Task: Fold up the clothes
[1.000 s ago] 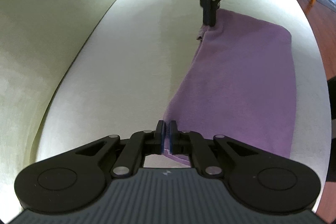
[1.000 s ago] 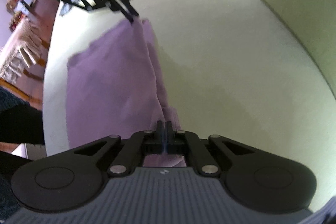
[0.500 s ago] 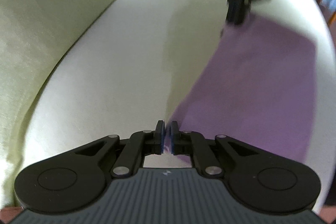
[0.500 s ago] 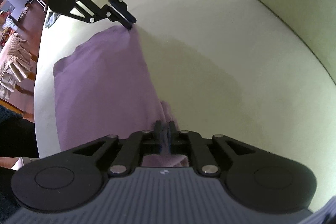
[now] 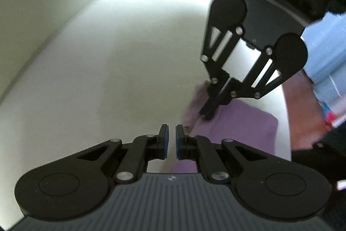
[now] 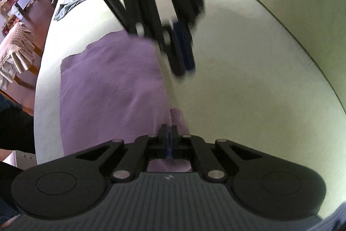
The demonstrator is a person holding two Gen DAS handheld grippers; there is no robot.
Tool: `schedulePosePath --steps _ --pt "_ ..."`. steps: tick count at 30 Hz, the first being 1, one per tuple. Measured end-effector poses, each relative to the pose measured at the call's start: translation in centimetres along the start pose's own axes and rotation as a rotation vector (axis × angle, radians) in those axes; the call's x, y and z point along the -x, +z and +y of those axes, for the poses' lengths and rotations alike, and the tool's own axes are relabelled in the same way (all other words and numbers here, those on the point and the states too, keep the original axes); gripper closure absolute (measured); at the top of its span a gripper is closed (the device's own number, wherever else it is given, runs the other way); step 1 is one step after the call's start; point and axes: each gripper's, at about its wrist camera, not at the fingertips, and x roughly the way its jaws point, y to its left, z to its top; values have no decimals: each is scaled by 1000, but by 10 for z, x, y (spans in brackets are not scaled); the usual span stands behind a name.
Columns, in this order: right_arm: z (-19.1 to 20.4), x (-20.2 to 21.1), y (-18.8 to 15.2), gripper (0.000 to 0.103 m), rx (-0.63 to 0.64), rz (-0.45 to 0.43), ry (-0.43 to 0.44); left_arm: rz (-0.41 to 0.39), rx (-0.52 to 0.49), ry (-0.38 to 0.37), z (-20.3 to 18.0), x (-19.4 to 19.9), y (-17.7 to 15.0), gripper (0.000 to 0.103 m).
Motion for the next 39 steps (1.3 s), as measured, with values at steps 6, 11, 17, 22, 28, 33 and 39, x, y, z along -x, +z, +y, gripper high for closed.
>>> schedulePosePath --steps 6,11,17,22,28,33,39 --pt "0 0 -4 102 -23 -17 -10 70 -39 -83 8 -22 9 98" --pt "-3 -1 -5 99 -47 -26 -3 67 -30 -130 19 -22 15 87" --pt "-5 -1 -6 98 -59 -27 4 110 -34 -204 25 -33 18 77" --pt "-5 -1 -7 95 -75 -27 -1 151 -18 -273 32 -50 19 78" --pt "-7 -4 -7 92 -92 -16 10 207 -34 -323 34 -62 16 97" --pt "-4 -6 -6 101 -58 -9 29 192 -25 -302 35 -64 13 99" --pt "10 4 -10 103 9 -53 7 183 -35 -287 29 -67 7 101"
